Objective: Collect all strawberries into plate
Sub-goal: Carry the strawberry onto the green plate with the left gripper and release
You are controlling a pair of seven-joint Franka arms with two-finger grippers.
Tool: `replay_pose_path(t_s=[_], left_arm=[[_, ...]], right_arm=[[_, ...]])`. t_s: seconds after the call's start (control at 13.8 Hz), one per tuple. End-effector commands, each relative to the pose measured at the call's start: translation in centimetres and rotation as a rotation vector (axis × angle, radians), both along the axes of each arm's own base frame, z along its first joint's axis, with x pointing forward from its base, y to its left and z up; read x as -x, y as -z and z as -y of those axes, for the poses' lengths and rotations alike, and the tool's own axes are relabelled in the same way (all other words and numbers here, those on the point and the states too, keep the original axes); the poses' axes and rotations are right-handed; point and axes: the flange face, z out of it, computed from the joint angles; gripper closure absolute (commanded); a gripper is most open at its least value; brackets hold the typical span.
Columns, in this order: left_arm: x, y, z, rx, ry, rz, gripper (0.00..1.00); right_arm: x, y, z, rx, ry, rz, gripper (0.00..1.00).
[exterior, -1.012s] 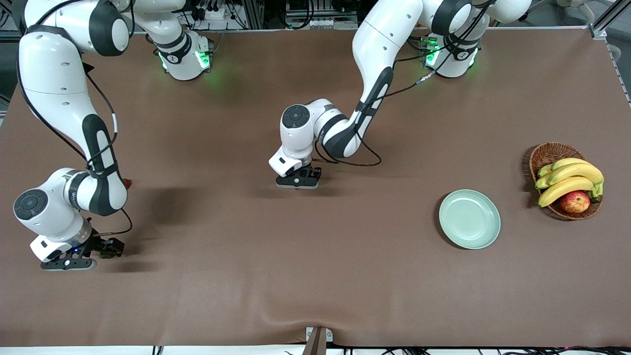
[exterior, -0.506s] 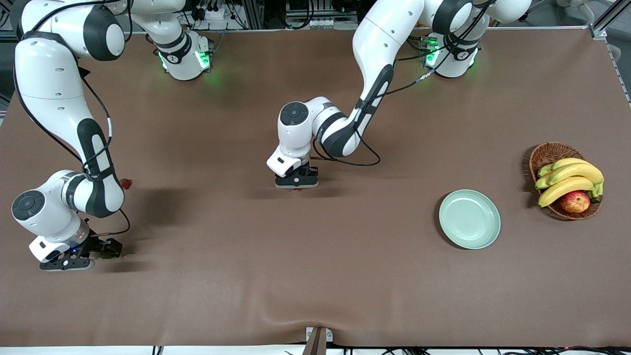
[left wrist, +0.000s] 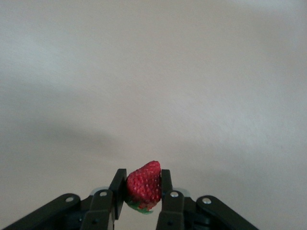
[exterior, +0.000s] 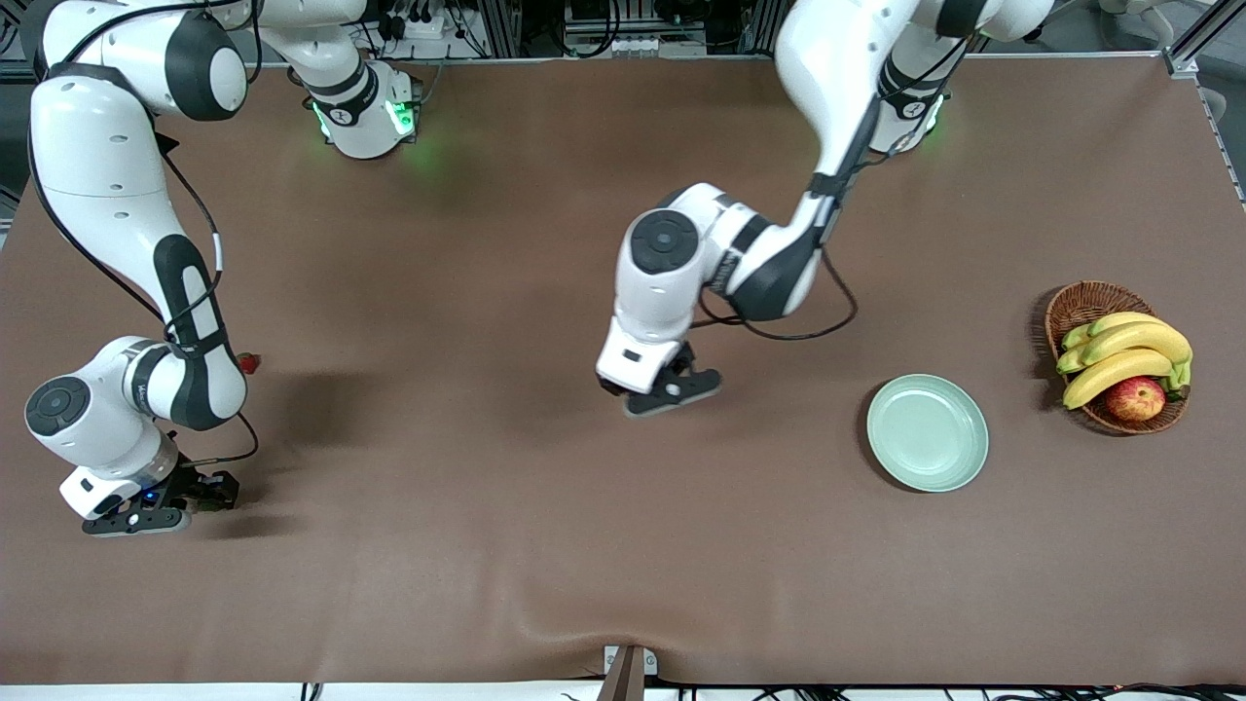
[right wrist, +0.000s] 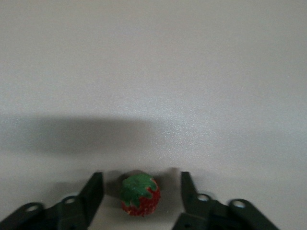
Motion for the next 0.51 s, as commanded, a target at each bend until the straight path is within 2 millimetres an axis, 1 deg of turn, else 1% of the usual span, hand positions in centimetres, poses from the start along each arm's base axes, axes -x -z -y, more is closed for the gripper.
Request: replay_pose_path(t_s=[0.0, 0.14, 0.29, 0.36, 0.43], left_arm=[[-1.5, -3.0, -3.8, 0.038, -0.071, -0.043, 1.00], [-2.4, -3.9, -6.4, 0.011, -0.105, -0.080, 1.00], [-3.8, -5.0, -9.7, -0.009, -0.148, -0.106, 1.00], [-4.2, -5.9, -11.3, -0.016, -0.174, -0.116, 1.00], [-4.5, -6.5, -12.7, -0.025, -0.192, -0.124, 1.00]], right_arm=[[-0.5, 0.2, 0.4, 0.013, -0.042, 0.017, 0.46], [-0.5, 0.1, 0.4, 0.013, -0.044, 0.016, 0.58], [-0.5, 0.1, 0.3, 0.019, -0.070, 0.012, 0.73], [-0.5, 0.1, 0.3, 0.019, -0.075, 0.011, 0.80], [-0.5, 0.1, 0.3, 0.019, -0.075, 0.011, 0.84]])
